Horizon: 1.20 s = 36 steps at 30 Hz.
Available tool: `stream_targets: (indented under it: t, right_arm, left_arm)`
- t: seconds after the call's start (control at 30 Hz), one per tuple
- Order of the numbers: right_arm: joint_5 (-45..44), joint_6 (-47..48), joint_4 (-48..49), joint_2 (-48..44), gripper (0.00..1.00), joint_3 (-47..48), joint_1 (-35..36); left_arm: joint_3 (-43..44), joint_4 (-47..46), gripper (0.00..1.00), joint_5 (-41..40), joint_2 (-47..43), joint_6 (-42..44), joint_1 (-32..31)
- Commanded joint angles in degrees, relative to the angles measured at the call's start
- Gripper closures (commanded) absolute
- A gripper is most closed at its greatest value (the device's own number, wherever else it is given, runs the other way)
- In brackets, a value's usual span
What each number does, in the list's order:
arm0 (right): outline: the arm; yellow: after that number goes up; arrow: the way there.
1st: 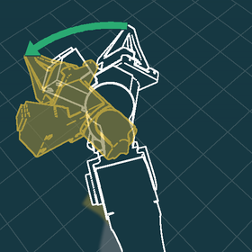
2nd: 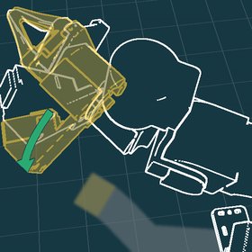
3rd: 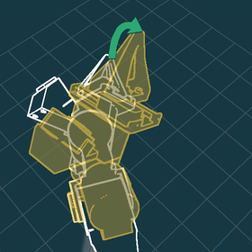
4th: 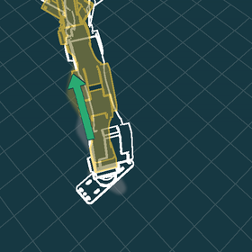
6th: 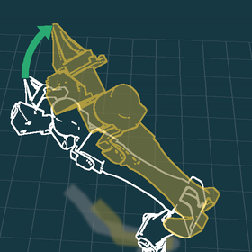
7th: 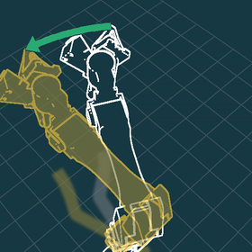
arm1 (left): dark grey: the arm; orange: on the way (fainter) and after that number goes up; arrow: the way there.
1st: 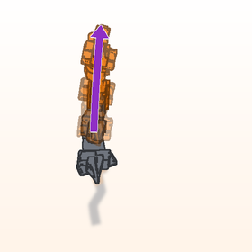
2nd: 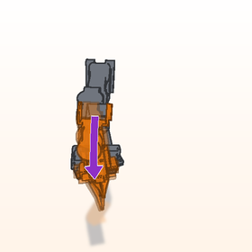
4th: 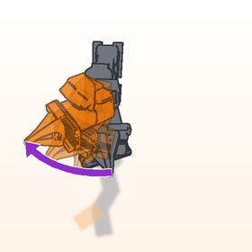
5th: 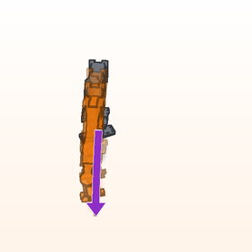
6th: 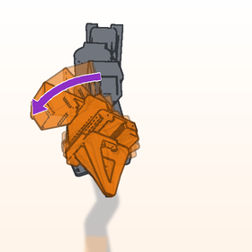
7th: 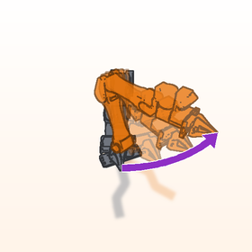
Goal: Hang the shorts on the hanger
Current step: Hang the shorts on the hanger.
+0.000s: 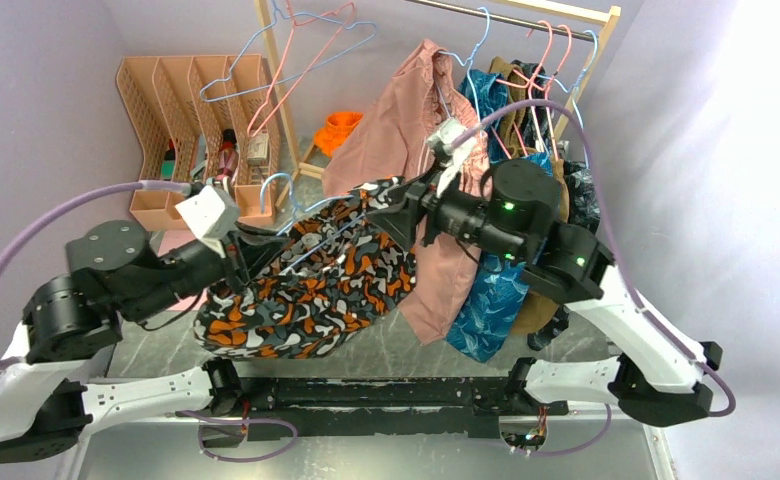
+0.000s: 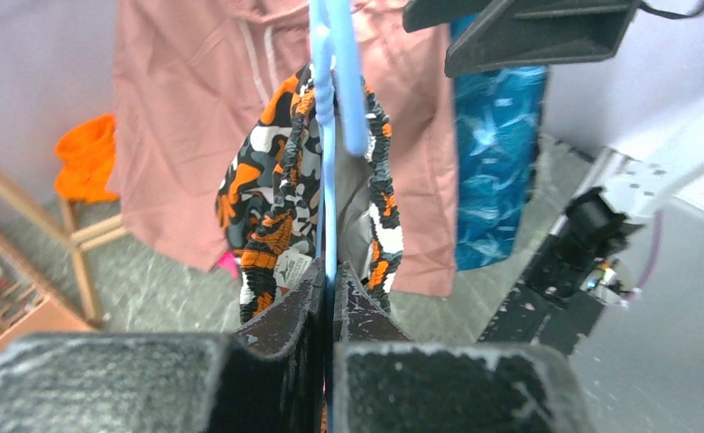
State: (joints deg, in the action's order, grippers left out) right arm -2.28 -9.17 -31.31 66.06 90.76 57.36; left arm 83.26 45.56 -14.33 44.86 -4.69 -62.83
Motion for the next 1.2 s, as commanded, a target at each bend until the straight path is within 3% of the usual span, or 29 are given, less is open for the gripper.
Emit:
stream_targets:
  t: [0.0, 0.23, 0.43, 0.63, 0.83, 1.07, 1.1, 1.17]
  right_arm:
    - [20.47, 11.98, 2.60, -2.55, 0.42, 3.98, -0.20]
    - [34.57, 20.36, -5.66, 2.82, 0.42, 14.11, -0.05]
    - [40.27, 19.57, -5.34, 4.45, 0.42, 12.43, 0.31]
    - [39.92, 19.53, -4.59, 4.16, 0.45, 8.91, 0.94]
    - [39.56, 17.44, -3.79, 5.44, 0.61, 8.67, 1.08]
    - [39.90, 15.49, -3.95, 7.45, 1.00, 10.09, 1.43]
    - [39.07, 15.35, -3.65, 7.25, 1.00, 9.87, 1.44]
    - [37.33, 15.29, -3.13, 6.59, 1.00, 9.62, 1.46]
  left_arm:
    - [5.38, 0.36, 0.93, 14.96, 0.27, 3.88, 0.16]
    - [7.52, 0.14, 0.93, 24.20, 2.23, 6.34, 0.16]
    - [8.61, -0.53, 0.93, 26.17, 4.49, 7.35, 0.16]
    - [10.05, -0.90, 0.93, 27.50, 6.63, 8.48, 0.16]
    - [10.50, -1.04, 0.93, 28.79, 8.24, 9.31, 0.12]
    - [11.14, -1.66, 0.93, 27.84, 8.89, 9.39, 0.16]
    - [11.70, -1.36, 0.91, 26.87, 9.04, 9.31, 0.14]
    - [13.41, -0.17, 0.59, 25.72, 8.99, 9.25, 0.16]
